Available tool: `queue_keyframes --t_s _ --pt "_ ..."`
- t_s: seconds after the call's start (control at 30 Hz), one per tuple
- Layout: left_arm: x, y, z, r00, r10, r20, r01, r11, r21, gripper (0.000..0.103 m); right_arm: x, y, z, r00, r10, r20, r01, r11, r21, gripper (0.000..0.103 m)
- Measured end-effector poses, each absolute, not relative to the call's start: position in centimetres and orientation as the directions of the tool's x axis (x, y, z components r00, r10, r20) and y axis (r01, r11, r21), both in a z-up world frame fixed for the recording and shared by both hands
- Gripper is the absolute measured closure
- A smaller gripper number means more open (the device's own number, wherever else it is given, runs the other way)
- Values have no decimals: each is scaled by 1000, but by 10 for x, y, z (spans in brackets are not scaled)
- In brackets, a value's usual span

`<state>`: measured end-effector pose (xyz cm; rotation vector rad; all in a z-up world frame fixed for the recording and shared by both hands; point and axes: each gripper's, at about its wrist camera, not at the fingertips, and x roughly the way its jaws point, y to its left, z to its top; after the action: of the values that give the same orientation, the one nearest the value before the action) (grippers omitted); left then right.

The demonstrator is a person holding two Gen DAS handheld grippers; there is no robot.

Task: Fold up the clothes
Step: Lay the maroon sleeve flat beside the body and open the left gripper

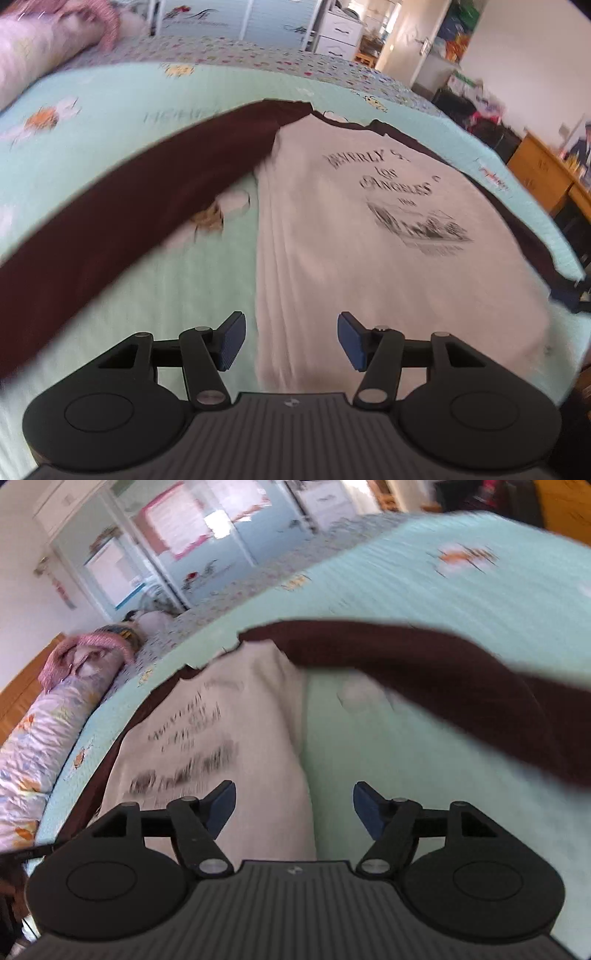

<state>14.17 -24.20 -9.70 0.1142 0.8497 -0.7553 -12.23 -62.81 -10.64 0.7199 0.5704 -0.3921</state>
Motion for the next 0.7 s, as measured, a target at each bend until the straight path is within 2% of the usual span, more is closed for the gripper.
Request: queue_keyframes --t_s 0.13,0.27,0.37,0.7 --pt "109 -233 -98 467 -521 -714 652 748 -119 44 -153 -588 -109 760 -199 -618 557 690 463 31" --pt "85 -236 -100 508 -481 -715 678 735 -12 43 -148 -541 -112 681 -287 -673 564 793 232 31" --pt "68 -240 -101 538 -453 -711 691 720 65 43 -138 -521 -119 657 -359 -663 560 821 112 31" --pt "43 -270 -99 532 -485 -694 746 657 112 42 -134 -519 -120 667 -390 -634 589 798 128 31"
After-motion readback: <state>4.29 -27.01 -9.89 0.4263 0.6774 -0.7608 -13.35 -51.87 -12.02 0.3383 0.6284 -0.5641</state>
